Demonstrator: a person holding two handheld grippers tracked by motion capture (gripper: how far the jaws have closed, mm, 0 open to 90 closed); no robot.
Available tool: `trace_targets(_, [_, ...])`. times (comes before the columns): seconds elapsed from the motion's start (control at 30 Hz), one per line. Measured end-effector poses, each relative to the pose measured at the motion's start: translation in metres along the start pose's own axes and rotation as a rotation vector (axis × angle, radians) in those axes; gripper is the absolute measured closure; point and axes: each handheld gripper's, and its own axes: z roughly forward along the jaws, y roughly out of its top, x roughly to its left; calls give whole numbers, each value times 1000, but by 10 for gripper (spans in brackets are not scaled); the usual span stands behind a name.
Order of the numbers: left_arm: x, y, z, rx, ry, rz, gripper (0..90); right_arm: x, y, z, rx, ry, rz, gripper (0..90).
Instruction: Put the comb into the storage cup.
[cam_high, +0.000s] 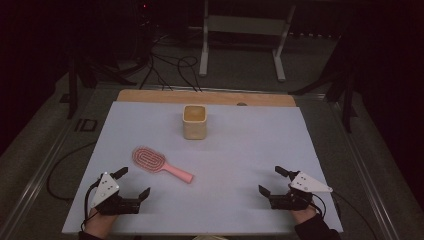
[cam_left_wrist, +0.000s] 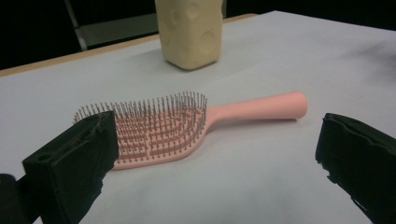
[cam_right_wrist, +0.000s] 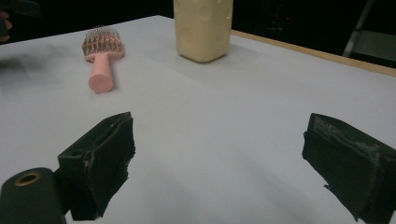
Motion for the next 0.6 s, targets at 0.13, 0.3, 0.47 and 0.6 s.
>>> trace_targets(0.13, [-2, 2, -4, -4, 13, 20, 2, 3, 3, -2, -8, -15, -8, 88])
trace_targets(0.3, [-5, 8, -5, -13, -10, 9, 2, 5, 4, -1, -11, -22, -17, 88])
trace_targets(0.47, [-7, 14, -5, -18, -18, -12, 1, 5, 4, 0, -7, -19, -10, 87])
trace_targets(0.6, [-8, 18, -4, -8, -25, -21, 1, 5, 3, 1, -6, -16, -11, 87])
